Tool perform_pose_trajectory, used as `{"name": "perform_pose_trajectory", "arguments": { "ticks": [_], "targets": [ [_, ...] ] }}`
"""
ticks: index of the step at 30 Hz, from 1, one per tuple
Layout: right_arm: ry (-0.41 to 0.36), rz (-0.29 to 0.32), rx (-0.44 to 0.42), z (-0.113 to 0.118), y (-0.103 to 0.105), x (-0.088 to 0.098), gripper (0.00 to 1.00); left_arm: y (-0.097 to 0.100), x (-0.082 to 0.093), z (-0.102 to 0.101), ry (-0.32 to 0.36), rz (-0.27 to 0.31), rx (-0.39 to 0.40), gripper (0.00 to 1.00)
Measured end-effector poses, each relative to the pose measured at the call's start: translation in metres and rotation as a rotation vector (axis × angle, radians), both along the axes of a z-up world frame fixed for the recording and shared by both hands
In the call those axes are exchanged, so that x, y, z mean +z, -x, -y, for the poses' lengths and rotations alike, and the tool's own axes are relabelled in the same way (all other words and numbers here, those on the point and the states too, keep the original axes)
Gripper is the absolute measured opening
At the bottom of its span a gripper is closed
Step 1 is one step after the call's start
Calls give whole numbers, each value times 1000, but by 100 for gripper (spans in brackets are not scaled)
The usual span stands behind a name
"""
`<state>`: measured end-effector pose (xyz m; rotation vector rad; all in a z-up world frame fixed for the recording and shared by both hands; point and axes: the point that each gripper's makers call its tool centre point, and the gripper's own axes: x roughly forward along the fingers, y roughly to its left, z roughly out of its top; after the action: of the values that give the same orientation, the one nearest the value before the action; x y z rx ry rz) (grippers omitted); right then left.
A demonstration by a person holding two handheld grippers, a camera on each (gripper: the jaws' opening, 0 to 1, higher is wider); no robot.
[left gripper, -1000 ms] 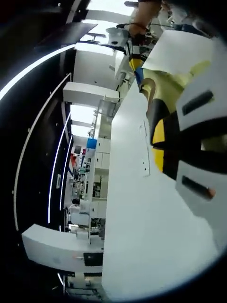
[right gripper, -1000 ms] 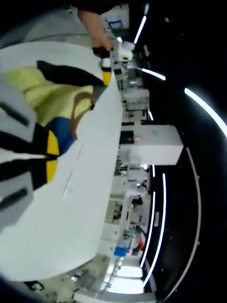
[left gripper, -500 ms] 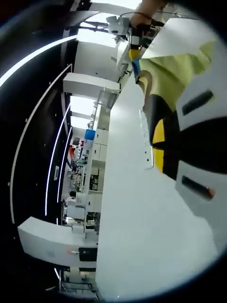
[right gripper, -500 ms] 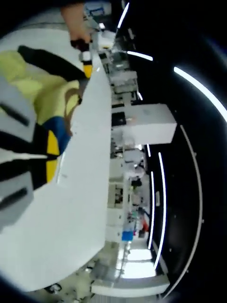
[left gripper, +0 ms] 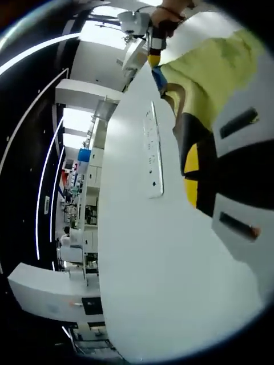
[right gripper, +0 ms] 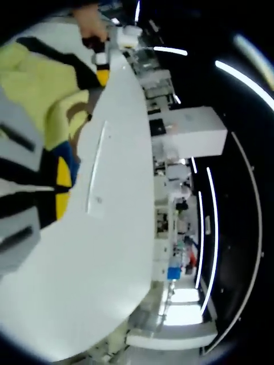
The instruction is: Fold the garment on the visible template until the final outline fits inside the template.
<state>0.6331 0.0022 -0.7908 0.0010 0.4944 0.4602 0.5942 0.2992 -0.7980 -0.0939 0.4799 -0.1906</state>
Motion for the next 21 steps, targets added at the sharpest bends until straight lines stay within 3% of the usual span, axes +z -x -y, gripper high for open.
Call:
{"name": "perform_pose_trajectory", "arguments": {
  "ticks": [6,13,16,20,21],
  "targets": [
    [6,-72,-35,5,-6,-27,0,-1,-16,4,-9,-48,9,0],
    [24,-94,-38,5,1,-33,0,-6,-31,-3,-43,-86,6,0],
    [23,-109,-43,5,1,-35,0,-6,-28,-4,-49,-94,8,0],
    [40,-103,-45,8,3,-30,1,-3,-22,-9,-33,-107,51,17],
    [31,-105,-46,8,4,-28,7,-2,-21,-8,-30,-106,48,19]
  ]
}}
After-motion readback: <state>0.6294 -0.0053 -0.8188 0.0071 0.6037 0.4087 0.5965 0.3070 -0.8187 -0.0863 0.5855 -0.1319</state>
